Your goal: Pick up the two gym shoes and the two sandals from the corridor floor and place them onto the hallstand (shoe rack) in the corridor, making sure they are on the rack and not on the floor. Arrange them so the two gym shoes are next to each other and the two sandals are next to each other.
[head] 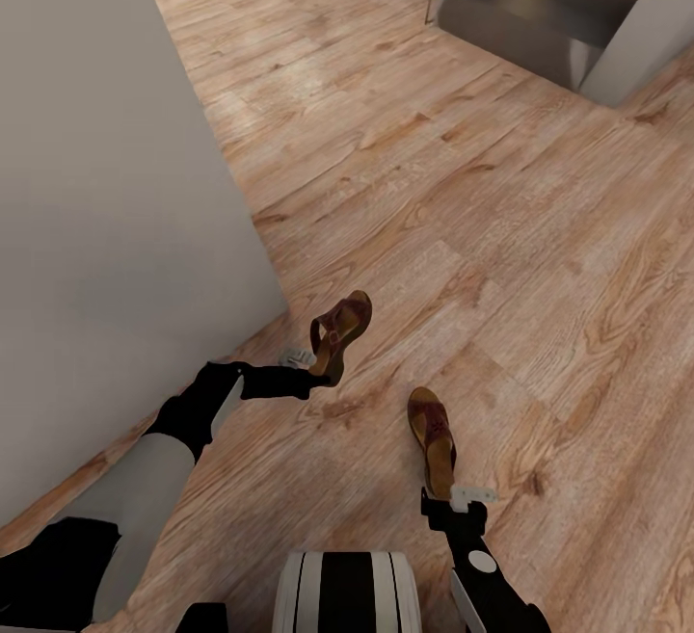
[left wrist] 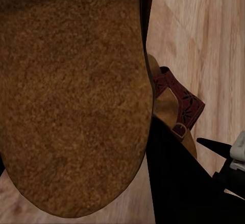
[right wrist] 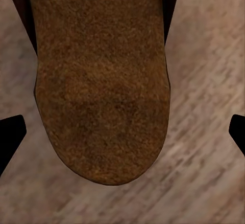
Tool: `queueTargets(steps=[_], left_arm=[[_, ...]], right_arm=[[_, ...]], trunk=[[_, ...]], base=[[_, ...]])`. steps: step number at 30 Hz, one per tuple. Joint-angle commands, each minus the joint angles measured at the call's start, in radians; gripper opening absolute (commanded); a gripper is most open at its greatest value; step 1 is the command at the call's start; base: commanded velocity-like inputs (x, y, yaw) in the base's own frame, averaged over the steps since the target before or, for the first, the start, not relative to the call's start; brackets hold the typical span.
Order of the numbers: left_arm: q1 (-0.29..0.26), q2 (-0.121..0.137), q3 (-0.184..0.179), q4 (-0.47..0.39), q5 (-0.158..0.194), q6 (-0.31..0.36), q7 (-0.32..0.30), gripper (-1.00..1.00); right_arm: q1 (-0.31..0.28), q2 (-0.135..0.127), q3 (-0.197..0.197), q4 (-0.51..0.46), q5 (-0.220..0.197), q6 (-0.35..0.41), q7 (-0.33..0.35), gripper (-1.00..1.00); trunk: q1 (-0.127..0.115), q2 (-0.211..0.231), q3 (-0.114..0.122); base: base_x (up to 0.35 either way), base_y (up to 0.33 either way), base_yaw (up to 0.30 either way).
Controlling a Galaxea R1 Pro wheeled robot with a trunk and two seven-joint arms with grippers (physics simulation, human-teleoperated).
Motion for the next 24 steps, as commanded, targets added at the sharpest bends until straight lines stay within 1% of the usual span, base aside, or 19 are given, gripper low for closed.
queueTargets(steps=[1,10,11,24], left_arm=[[0.000,0.000,0.000,-0.001,-0.001,0.005,-0.003,-1.00],[0.000,0.000,0.000,-0.001,-0.001,0.005,-0.003,-1.00],[0.000,0.000,0.000,-0.001,-0.001,0.005,-0.003,-1.00],[0.000,0.002,-0.002,-0.001,-0.001,0.005,-0.002,-1.00]], right_arm=[[0.000,0.001,-0.005,0.001,0.009,-0.003,-0.001,1.00],[0.000,0.001,-0.005,0.000,0.009,-0.003,0.001,1.00],[0.000,0.001,-0.005,0.000,0.009,-0.003,0.001,-1.00],[0.000,0.001,-0.005,0.001,0.009,-0.003,0.001,-1.00]], trunk=[[0.000,0.000,0.000],[0.000,0.000,0.000],[0.000,0.000,0.000],[0.000,0.000,0.000]], base=[[0.035,0.000,0.000],[0.037,0.000,0.000],[0.002,0.000,0.000],[0.000,0.000,0.000]])
